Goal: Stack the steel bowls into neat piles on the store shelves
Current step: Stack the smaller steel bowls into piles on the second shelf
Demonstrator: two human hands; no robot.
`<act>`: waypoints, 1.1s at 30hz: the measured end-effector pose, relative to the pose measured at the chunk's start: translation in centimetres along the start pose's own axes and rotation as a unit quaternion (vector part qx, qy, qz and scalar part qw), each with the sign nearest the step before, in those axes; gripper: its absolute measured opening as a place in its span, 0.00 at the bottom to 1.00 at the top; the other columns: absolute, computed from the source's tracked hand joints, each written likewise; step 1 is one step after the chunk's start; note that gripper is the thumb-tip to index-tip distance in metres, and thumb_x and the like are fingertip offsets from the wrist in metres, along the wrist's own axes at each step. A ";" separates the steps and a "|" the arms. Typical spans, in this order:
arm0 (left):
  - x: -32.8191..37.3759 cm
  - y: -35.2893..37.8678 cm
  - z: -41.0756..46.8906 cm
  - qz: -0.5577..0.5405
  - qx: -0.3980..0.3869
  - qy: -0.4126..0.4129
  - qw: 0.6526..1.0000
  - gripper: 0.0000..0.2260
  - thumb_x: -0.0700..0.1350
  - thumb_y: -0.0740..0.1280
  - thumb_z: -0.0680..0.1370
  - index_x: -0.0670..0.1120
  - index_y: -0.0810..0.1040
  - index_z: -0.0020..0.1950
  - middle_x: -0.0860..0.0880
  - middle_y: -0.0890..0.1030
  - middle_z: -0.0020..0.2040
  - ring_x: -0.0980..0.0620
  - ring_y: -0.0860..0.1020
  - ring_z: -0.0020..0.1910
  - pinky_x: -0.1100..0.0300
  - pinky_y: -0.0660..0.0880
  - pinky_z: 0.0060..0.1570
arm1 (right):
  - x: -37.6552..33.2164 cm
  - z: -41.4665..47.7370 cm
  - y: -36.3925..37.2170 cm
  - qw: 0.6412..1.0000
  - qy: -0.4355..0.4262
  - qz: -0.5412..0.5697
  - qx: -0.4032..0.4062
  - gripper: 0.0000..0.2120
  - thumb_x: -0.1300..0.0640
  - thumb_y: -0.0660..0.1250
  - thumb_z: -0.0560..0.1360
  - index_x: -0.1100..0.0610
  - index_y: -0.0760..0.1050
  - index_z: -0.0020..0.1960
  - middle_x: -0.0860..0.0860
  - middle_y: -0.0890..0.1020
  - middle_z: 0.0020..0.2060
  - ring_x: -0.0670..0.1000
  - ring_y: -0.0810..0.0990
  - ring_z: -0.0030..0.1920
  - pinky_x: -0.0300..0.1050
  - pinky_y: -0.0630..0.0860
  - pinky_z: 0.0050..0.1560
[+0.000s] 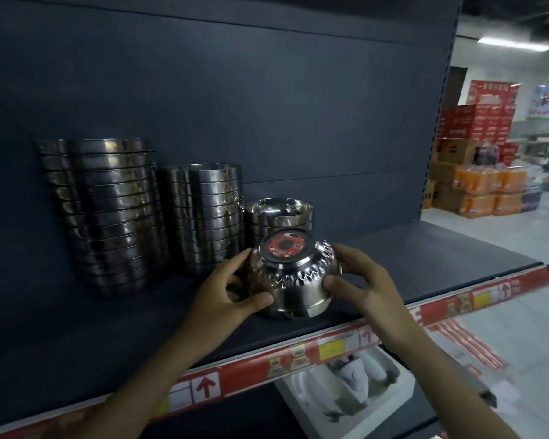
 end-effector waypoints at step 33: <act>1.0 -1.6 -0.8 -0.095 0.070 0.067 0.991 0.37 0.30 0.77 0.66 0.56 0.72 0.70 0.56 0.69 0.67 0.61 0.70 0.69 0.55 0.72 0.68 | 2.0 1.4 3.2 0.987 -0.011 0.128 -0.092 0.42 0.80 0.67 0.69 0.49 0.65 0.75 0.43 0.80 0.63 0.42 0.78 0.64 0.35 0.77 0.54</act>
Point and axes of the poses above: each hand's wrist, its own z-axis towards the middle knuckle, its own y-axis out of the palm, x = y × z, the point moved 7 cm from there along z, towards the middle knuckle
